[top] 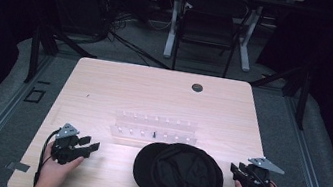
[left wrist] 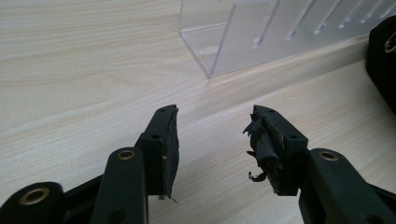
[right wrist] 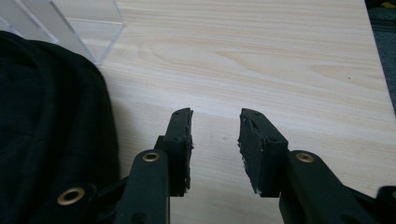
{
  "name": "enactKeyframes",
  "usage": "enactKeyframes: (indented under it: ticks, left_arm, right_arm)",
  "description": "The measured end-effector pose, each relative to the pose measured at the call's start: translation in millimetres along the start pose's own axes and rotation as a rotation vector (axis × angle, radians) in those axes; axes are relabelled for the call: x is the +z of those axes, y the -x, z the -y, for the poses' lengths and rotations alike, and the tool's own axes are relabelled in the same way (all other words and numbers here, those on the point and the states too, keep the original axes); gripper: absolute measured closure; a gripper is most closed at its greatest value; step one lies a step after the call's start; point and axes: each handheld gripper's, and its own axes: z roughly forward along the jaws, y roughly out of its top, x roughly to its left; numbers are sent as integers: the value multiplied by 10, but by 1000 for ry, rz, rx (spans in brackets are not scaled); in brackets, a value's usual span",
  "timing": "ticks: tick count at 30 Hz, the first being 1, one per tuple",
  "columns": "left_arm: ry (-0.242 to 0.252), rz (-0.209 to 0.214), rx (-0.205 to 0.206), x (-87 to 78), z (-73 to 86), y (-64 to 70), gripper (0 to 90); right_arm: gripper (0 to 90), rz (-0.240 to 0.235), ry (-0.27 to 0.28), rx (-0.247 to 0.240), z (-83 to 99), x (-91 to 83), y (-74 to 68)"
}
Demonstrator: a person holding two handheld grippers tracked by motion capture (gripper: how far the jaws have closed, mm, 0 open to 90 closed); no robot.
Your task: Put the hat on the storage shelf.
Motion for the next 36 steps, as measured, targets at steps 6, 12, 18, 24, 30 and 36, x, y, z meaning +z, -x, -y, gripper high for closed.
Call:
enactKeyframes:
  ticks: [6,12,18,24,30,36]
  left_arm:
    - [6,-15,11,-18,-13,14,501]
    - [8,-15,17,-24,-34,57,501]
    - [6,-2,24,-5,-47,89,504]
    - [5,8,29,-16,-50,98,506]
    - [-1,4,32,-14,-45,95,505]
    - [2,2,38,-14,-37,102,505]
  right_arm:
    - [661,-15,-37,1,-29,-53,-74]
    - [690,-32,-42,5,-63,-214,-179]
    - [638,-90,-81,52,-45,-367,-231]
    - [649,-167,-126,121,20,-382,-280]
    - [714,-206,-168,148,45,-296,-280]
    - [864,-264,-215,179,26,-182,-236]
